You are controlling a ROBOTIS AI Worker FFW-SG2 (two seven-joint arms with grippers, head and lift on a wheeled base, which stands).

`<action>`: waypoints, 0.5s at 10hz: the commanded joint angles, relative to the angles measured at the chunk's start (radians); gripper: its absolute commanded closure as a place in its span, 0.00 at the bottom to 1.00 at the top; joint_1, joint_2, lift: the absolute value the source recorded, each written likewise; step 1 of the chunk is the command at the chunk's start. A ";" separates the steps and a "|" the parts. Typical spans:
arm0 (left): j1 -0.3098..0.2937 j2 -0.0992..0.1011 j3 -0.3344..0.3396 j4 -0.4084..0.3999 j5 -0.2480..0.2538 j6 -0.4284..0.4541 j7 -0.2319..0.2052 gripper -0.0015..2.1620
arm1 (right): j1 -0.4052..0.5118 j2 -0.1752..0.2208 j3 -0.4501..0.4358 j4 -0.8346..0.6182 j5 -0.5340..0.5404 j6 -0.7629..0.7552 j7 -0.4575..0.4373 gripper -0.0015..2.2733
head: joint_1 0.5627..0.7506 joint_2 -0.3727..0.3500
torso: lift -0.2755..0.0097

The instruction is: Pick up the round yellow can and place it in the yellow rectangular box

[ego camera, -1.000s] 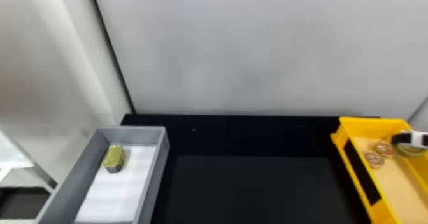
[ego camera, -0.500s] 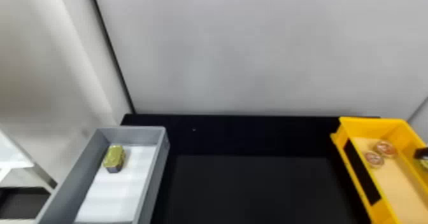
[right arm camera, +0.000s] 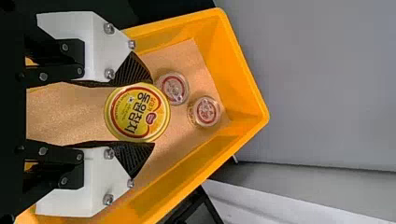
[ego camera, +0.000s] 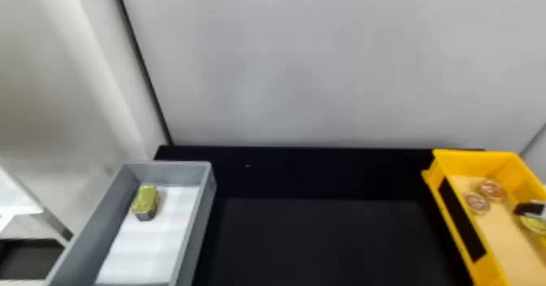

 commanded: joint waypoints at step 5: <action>-0.006 -0.002 -0.012 0.004 0.000 -0.002 0.000 0.05 | -0.024 -0.025 0.022 0.260 -0.040 -0.189 -0.012 0.32 | 0.84 0.56 | 0.96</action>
